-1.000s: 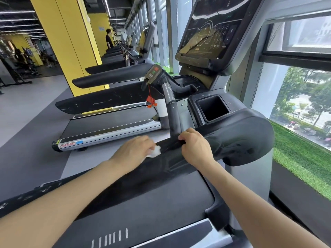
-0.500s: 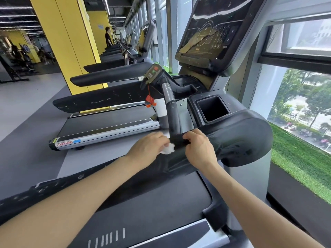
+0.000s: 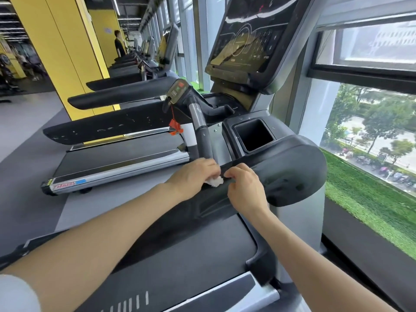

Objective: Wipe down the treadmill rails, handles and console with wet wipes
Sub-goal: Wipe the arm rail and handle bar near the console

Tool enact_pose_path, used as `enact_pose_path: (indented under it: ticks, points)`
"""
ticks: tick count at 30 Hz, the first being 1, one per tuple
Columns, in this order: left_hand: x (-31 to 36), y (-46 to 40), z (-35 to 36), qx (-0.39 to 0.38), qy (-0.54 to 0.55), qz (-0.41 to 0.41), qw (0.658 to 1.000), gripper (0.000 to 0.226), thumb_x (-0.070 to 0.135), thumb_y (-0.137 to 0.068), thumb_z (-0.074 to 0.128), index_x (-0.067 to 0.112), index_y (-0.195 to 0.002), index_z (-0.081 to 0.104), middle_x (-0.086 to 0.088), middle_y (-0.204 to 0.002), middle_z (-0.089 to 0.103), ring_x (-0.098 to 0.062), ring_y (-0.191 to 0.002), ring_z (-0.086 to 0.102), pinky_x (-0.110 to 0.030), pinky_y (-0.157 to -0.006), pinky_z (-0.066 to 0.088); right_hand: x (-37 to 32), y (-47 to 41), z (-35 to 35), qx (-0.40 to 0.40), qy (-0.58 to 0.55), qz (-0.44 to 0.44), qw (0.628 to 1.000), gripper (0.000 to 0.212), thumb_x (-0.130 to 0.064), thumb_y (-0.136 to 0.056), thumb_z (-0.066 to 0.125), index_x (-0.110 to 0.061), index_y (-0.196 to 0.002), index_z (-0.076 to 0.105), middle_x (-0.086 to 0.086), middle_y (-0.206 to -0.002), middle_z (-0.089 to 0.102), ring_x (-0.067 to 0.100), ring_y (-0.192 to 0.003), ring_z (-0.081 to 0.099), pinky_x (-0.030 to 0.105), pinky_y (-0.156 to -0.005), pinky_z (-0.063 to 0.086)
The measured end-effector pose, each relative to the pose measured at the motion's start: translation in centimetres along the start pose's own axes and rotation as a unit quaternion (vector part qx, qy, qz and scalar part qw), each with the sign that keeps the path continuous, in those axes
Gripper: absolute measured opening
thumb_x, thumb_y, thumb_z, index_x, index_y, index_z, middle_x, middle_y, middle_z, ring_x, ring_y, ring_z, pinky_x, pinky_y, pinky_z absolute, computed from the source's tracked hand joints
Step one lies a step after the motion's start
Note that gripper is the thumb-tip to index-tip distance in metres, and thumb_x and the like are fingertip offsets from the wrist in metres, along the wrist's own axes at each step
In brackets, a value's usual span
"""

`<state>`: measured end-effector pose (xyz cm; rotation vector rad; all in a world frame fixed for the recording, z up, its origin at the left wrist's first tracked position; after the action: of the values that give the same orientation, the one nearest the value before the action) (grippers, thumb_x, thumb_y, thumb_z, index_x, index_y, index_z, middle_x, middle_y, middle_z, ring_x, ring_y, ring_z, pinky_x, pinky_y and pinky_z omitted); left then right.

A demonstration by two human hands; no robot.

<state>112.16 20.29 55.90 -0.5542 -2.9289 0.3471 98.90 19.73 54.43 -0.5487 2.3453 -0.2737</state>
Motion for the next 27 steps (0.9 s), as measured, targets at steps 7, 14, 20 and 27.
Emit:
enact_pose_path:
  ticks: [7,14,20,27]
  points:
    - [0.3,-1.8,-0.1,0.018,0.041,-0.014,0.999,0.02,-0.004,-0.088,0.047,0.013,-0.086,0.057,0.001,-0.094,0.053,-0.015,-0.085,0.045,-0.033,-0.071,0.04,1.2,0.5,-0.4,0.015,-0.013,0.029,0.999,0.042,0.007,-0.083,0.042,-0.01,-0.114,0.064,0.001,-0.115,0.056,0.02,-0.108,0.052,0.035,-0.081,0.049]
    - [0.9,-1.9,0.1,-0.012,0.014,0.038,0.999,0.027,-0.011,-0.084,0.044,0.013,-0.09,0.057,0.005,-0.091,0.047,-0.014,-0.086,0.038,-0.033,-0.073,0.04,0.8,0.6,0.2,0.026,-0.018,0.049,0.998,0.041,0.008,-0.082,0.042,-0.009,-0.11,0.066,0.002,-0.111,0.057,0.021,-0.102,0.055,0.032,-0.078,0.048]
    - [-2.5,4.2,-0.8,-0.051,0.004,0.054,0.997,0.032,-0.012,-0.082,0.046,0.016,-0.09,0.059,0.007,-0.094,0.053,-0.018,-0.09,0.047,-0.034,-0.075,0.043,-1.6,1.0,1.3,0.018,-0.029,0.031,0.999,0.039,0.007,-0.084,0.04,-0.009,-0.108,0.066,0.0,-0.112,0.057,0.019,-0.099,0.056,0.027,-0.074,0.046]
    - [-5.8,10.4,-2.5,-0.072,-0.001,-0.011,0.997,0.026,-0.002,-0.089,0.049,0.023,-0.087,0.055,0.015,-0.094,0.048,-0.001,-0.085,0.037,-0.026,-0.077,0.04,-4.3,1.3,2.8,-0.008,-0.028,-0.004,1.0,0.039,0.008,-0.081,0.042,-0.008,-0.109,0.065,0.001,-0.114,0.056,0.023,-0.104,0.053,0.032,-0.078,0.047]
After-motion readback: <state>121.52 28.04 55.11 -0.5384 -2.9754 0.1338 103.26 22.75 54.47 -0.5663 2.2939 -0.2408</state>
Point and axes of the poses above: each hand's wrist, its own y-axis away from the middle knuckle, its own z-axis out of the palm, x = y × z, the point moved 5 cm from there along -y, towards the middle knuckle
